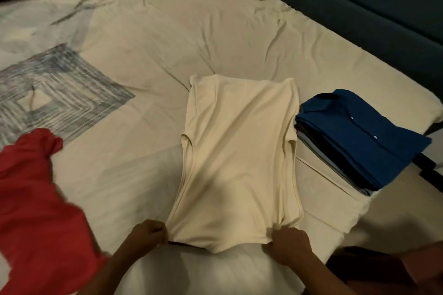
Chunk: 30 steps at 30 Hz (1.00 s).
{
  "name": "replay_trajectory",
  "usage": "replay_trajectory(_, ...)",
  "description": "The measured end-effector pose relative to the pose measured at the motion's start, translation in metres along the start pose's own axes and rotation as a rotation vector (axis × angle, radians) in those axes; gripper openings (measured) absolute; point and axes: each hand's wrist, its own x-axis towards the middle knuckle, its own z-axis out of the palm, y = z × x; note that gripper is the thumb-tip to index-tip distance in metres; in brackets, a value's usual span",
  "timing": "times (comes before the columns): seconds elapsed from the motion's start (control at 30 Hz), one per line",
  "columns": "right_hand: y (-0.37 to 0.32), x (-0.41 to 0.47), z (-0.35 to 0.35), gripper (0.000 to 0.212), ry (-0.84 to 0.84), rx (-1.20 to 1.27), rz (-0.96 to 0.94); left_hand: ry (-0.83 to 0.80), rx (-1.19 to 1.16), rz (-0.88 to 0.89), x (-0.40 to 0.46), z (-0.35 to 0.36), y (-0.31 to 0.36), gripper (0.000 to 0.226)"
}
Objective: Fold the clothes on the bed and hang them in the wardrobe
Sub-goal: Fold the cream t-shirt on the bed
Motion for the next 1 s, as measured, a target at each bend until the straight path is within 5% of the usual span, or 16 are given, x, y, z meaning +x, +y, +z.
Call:
replay_trajectory(0.17,-0.029,-0.003,-0.028,0.083,-0.031,-0.029,0.055,0.033,-0.034,0.111,-0.007,0.004,0.018,0.02)
replay_trajectory(0.33,-0.112,-0.022,-0.049,0.092,0.234,0.229,-0.315,0.162,-0.016,0.438,-0.027,0.023,0.054,0.018)
replay_trajectory(0.4,-0.142,-0.027,-0.046,0.076,0.341,0.435,-0.382,0.198,-0.098,0.553,-0.038,0.03,0.075,0.012)
replay_trajectory(0.53,-0.143,-0.022,-0.043,0.009,0.636,0.827,-0.304,0.223,-0.269,0.624,-0.048,0.021,0.104,0.016)
replay_trajectory(0.63,-0.12,-0.022,-0.051,0.011,0.771,0.871,-0.288,0.193,-0.248,0.683,-0.046,0.013,0.12,0.018)
replay_trajectory(0.8,-0.078,-0.044,-0.082,0.009,0.941,0.926,-0.369,0.031,0.234,0.642,-0.012,0.014,0.151,0.039)
replay_trajectory(1.0,-0.038,-0.064,-0.09,0.016,0.832,1.171,-0.378,0.025,0.872,0.348,0.063,0.003,0.174,0.051)
